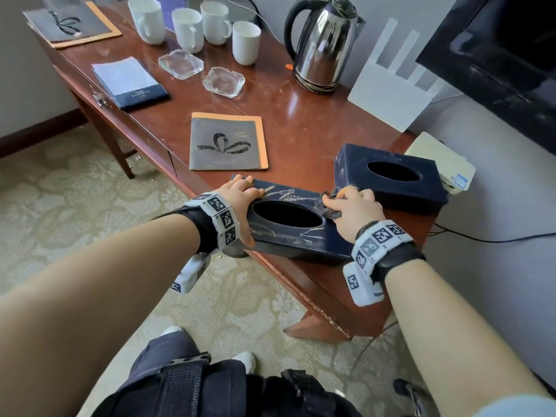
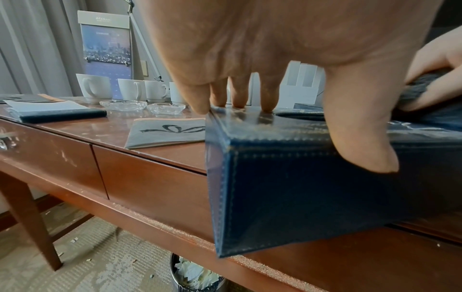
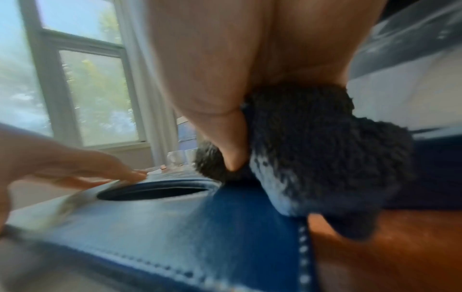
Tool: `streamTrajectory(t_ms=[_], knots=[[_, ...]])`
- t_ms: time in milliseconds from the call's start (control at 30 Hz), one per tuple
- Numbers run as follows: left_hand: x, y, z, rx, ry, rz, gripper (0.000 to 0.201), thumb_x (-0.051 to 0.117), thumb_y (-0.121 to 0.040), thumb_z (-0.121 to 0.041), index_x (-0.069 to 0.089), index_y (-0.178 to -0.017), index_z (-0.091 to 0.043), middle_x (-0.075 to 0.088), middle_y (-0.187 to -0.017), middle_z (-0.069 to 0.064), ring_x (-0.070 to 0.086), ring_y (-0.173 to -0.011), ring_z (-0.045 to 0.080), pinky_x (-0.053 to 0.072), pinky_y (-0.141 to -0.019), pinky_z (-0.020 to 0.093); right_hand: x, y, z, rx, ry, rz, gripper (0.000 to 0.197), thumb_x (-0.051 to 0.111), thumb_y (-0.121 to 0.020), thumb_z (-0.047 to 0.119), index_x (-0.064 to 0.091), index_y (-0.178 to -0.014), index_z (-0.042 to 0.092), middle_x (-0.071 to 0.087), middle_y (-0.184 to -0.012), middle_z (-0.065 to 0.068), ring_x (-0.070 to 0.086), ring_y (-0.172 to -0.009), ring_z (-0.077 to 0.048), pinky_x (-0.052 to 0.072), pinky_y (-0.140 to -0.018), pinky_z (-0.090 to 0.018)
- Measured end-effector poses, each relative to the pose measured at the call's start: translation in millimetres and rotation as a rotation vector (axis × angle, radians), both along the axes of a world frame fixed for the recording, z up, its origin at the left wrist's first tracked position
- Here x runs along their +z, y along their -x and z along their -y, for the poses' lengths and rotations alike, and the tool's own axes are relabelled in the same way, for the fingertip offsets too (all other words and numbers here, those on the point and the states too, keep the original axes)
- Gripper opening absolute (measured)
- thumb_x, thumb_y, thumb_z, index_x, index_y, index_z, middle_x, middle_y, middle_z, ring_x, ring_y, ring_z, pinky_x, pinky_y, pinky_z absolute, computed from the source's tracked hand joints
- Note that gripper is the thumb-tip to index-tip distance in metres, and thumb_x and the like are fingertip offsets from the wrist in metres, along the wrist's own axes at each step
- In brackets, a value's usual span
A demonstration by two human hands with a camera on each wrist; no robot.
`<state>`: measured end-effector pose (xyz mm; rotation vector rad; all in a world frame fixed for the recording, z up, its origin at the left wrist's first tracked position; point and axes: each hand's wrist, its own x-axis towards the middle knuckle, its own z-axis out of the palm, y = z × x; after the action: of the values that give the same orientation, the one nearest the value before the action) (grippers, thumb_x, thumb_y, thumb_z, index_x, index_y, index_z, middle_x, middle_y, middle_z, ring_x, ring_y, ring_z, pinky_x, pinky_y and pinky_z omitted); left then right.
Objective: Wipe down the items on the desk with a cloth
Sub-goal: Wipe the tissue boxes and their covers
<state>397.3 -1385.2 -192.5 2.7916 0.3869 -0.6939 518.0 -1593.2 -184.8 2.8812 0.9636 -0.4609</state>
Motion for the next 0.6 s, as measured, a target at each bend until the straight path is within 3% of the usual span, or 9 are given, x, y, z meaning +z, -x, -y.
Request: streamTrajectory(t_ms=[67, 133, 200, 300, 367, 500, 600], knots=[[0, 0, 0, -0.001, -0.006, -0.001, 0.115, 0.082, -0.059, -0.049, 0.013, -0.148, -0.027, -0.001, -0.157, 0.002, -0.004, -0.144, 0.024, 0.017, -0.116, 0.044, 11, -2, 5, 0.013, 0.058, -0.104, 0.054, 0.044, -0.09, 0.008, 0.046, -0.128, 0.045, 0.039, -0.126, 0.002, 0.04, -0.107, -0.023, 0.036, -0.095, -0.03], [-1, 0, 0, 0.002, -0.009, 0.004, 0.115, 0.082, -0.058, -0.049, 0.013, -0.148, -0.027, -0.001, -0.157, 0.002, -0.003, -0.144, 0.025, 0.018, -0.116, 0.044, 22, -8, 0, 0.085, 0.15, -0.16, 0.057, 0.041, -0.09, 0.005, 0.047, -0.129, 0.046, 0.039, -0.129, 0.003, 0.039, -0.115, -0.023, 0.04, -0.097, -0.035], [-2, 1, 0, 0.0, -0.008, 0.006, 0.116, 0.082, -0.058, -0.05, 0.013, -0.148, -0.028, 0.0, -0.157, 0.001, -0.003, -0.144, 0.025, 0.019, -0.116, 0.043, 28, -22, -10, 0.097, 0.106, -0.145, 0.054, 0.039, -0.093, 0.006, 0.048, -0.131, 0.043, 0.039, -0.134, 0.005, 0.033, -0.126, -0.023, 0.039, -0.1, -0.04], [-4, 0, -1, 0.003, -0.01, 0.006, 0.116, 0.081, -0.058, -0.051, 0.012, -0.148, -0.028, -0.001, -0.157, 0.001, -0.003, -0.144, 0.024, 0.019, -0.116, 0.043, 20, -29, -30, 0.049, -0.05, -0.045, 0.049, 0.043, -0.095, 0.013, 0.044, -0.133, 0.044, 0.039, -0.135, 0.005, 0.034, -0.122, -0.024, 0.037, -0.097, -0.035], [-3, 0, -1, 0.0, -0.007, 0.004, 0.116, 0.081, -0.059, -0.051, 0.012, -0.148, -0.028, -0.002, -0.157, 0.001, -0.003, -0.144, 0.024, 0.018, -0.116, 0.042, 9, -16, -39, 0.123, 0.02, -0.038, 0.058, 0.043, -0.091, 0.01, 0.038, -0.134, 0.049, 0.036, -0.136, 0.006, 0.033, -0.12, -0.026, 0.037, -0.095, -0.033], [-1, 1, -2, 0.012, 0.013, -0.003, 0.114, 0.081, -0.061, -0.049, 0.012, -0.148, -0.028, -0.003, -0.157, -0.001, -0.004, -0.145, 0.023, 0.017, -0.115, 0.041, 6, -2, -19, 0.273, 0.099, 0.001, 0.067, 0.04, -0.088, 0.0, 0.037, -0.135, 0.048, 0.033, -0.138, 0.006, 0.028, -0.122, -0.026, 0.031, -0.102, -0.036], [-2, 2, -2, 0.009, 0.015, 0.001, 0.114, 0.081, -0.06, -0.049, 0.012, -0.148, -0.028, -0.003, -0.157, -0.001, -0.004, -0.145, 0.023, 0.016, -0.115, 0.041, 8, -6, 7, 0.189, 0.116, -0.082, 0.064, 0.042, -0.087, 0.003, 0.046, -0.126, 0.052, 0.037, -0.129, 0.007, 0.038, -0.114, -0.022, 0.034, -0.095, -0.029]])
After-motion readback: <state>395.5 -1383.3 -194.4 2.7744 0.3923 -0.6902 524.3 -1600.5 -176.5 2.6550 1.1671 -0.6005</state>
